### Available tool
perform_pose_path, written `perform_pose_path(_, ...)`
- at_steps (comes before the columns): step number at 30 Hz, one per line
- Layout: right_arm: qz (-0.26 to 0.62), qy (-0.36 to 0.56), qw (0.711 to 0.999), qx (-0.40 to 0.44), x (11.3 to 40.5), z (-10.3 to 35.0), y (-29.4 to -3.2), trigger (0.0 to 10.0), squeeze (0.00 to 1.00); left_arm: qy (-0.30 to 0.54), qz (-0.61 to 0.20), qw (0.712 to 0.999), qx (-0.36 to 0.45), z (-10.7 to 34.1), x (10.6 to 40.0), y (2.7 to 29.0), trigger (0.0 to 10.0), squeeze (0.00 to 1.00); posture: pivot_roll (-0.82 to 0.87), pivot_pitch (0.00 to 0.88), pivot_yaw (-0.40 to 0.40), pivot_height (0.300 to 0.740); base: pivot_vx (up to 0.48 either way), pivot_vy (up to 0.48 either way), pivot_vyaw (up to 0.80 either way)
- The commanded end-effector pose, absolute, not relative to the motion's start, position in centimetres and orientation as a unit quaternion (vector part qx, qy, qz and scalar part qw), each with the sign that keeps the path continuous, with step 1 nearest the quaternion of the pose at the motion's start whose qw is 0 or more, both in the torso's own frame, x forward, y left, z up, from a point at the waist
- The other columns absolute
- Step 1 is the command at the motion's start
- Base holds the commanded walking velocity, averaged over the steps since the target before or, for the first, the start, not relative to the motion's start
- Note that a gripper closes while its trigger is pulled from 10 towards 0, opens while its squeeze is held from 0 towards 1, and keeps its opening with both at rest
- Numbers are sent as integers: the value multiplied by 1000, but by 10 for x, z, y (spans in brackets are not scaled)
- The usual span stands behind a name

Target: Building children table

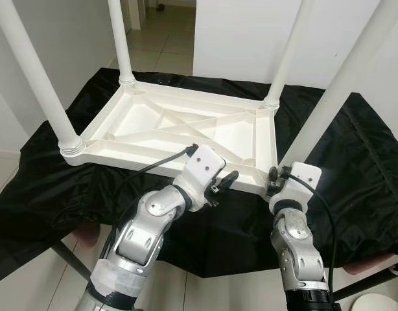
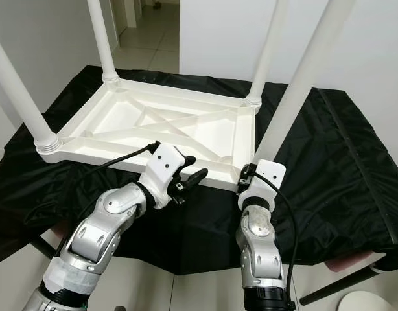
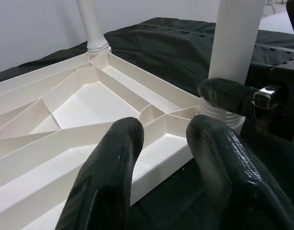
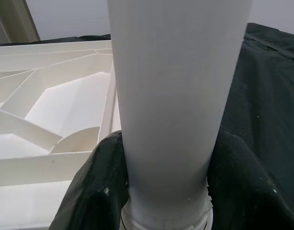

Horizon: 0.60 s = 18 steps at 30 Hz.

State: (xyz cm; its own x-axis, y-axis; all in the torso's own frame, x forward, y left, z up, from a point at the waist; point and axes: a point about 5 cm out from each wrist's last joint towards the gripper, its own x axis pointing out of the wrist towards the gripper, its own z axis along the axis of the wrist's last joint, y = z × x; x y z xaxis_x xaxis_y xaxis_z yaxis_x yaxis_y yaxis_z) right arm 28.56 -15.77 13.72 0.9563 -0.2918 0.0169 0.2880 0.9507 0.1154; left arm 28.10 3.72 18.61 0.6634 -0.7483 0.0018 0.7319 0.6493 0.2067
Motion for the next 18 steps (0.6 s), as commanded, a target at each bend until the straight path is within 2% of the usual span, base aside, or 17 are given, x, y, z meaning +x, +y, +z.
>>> perform_pose_path(1,-127,13,988,88,285,124,-150,10000,0,-47,-390,914,98,188,285,42,10000,0,25,0,-10,740,0,0,0)
perform_pose_path(3,-127,13,988,88,285,124,-150,10000,0,-47,-390,914,98,188,285,42,10000,0,25,0,-10,740,0,0,0)
perform_pose_path(4,-118,1,989,91,285,126,-153,10000,1000,-46,-388,915,102,187,286,43,10000,0,29,0,-10,740,0,0,0)
perform_pose_path(11,-84,-27,994,65,282,132,-168,10000,1000,-46,-386,915,104,187,287,46,10000,0,27,0,0,740,0,0,0)
perform_pose_path(12,-54,-29,996,58,282,133,-175,10000,0,-46,-388,914,105,186,286,45,10000,0,23,0,1,740,0,0,0)
perform_pose_path(17,-11,-35,998,43,284,136,-183,10000,0,-46,-393,912,107,185,286,45,10000,0,19,0,-1,740,0,0,0)
perform_pose_path(18,20,-42,999,24,287,139,-187,10000,0,-47,-395,911,110,184,286,45,10000,0,19,0,-2,740,0,0,0)
